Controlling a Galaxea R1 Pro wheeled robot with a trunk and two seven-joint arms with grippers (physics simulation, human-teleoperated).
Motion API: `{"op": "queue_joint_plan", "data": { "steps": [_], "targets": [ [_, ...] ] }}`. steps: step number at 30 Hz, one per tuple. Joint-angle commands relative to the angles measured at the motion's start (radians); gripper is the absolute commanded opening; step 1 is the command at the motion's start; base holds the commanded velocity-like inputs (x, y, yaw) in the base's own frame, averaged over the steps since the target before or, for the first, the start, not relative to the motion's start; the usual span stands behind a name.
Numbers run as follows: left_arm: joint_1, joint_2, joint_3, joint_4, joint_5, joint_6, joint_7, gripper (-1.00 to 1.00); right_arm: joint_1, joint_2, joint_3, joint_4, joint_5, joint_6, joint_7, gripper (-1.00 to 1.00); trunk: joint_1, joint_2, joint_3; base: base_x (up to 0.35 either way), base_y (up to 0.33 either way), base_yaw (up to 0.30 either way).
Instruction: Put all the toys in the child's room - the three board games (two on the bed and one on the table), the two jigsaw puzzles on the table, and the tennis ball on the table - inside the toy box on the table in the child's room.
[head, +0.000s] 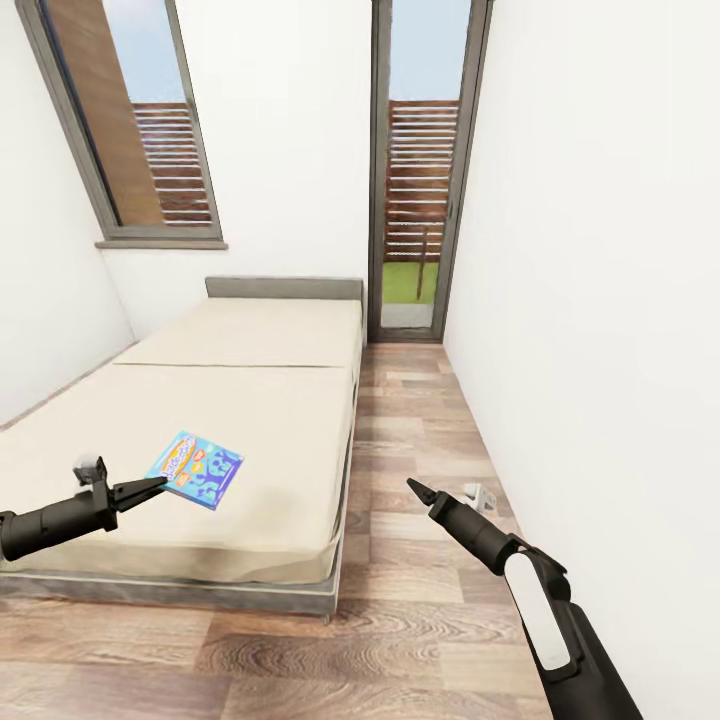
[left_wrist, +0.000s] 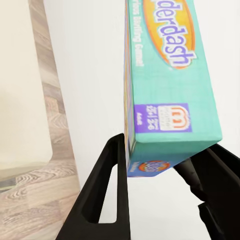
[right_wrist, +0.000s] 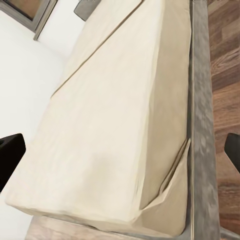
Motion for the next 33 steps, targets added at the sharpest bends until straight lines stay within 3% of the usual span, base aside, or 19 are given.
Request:
{"op": "queue_joint_plan", "data": {
  "steps": [1,9,16,29,33],
  "targets": [
    [0.0,0.003,0.0,0.0,0.002,0.008,-0.002,-1.0,-0.001,0.001,-0.004,0.0,-0.004,0.008,0.003,1.0,-0.004,0.007,0.002,0.0,0.0,0.0],
    [0.0,0.008,-0.001,0.0,0.002,0.008,0.0,-1.0,-0.001,0.001,-0.008,0.001,-0.004,0.006,0.004,1.0,-0.035,0.063,0.027,0.0,0.0,0.0],
    [0.0,0.008,-0.001,0.0,0.0,0.008,0.005,-1.0,-0.001,-0.001,-0.007,0.003,-0.006,-0.044,0.005,1.0,-0.062,0.112,0.049,0.0,0.0,0.0],
    [0.0,0.005,-0.004,0.005,-0.039,0.007,0.007,-1.0,-0.001,-0.002,-0.008,0.034,-0.006,-0.056,0.005,1.0,-0.111,0.203,0.09,0.0,0.0,0.0],
    [0.0,0.005,-0.004,0.01,-0.069,0.007,0.007,-1.0,-0.001,-0.001,-0.009,0.049,-0.005,-0.057,0.006,1.0,-0.127,0.231,0.103,0.0,0.0,0.0]
  ]
}}
